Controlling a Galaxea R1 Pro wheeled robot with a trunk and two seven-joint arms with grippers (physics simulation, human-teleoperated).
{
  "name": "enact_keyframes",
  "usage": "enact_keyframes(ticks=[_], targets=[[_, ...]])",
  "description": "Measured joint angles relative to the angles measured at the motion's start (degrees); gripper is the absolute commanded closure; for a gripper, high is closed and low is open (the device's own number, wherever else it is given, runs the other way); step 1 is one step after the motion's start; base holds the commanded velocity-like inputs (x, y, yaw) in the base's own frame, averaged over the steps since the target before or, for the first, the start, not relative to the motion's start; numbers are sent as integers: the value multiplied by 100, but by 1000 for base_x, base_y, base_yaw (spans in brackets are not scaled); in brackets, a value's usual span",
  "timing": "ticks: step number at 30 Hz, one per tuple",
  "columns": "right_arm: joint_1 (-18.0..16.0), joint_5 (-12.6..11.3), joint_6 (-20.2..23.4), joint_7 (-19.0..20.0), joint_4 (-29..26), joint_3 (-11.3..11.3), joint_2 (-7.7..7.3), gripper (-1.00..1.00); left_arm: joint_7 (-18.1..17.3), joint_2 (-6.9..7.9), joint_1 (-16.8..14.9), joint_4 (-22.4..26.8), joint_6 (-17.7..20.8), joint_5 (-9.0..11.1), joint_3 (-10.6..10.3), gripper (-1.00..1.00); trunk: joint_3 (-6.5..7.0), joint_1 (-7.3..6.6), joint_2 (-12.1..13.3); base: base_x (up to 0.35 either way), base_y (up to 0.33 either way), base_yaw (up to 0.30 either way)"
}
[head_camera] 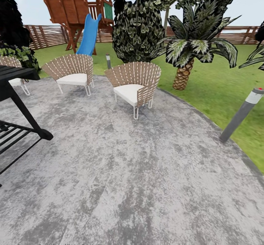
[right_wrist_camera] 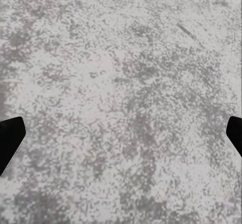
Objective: Pick up the pesticide atomizer in the garden and spray insectifuge to fully cover both potted plants in the garden.
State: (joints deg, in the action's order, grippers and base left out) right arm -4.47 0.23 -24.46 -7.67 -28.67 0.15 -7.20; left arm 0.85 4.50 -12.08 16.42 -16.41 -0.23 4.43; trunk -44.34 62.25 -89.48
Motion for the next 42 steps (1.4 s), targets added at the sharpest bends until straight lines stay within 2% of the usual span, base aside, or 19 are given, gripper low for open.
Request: enact_keyframes(ticks=[42], targets=[[0, 0, 0, 2, 0, 0, 0, -100, 0, -3, 0, 0, 0, -7, 0, -100, 215, 0, 0, 0, 0, 246]])
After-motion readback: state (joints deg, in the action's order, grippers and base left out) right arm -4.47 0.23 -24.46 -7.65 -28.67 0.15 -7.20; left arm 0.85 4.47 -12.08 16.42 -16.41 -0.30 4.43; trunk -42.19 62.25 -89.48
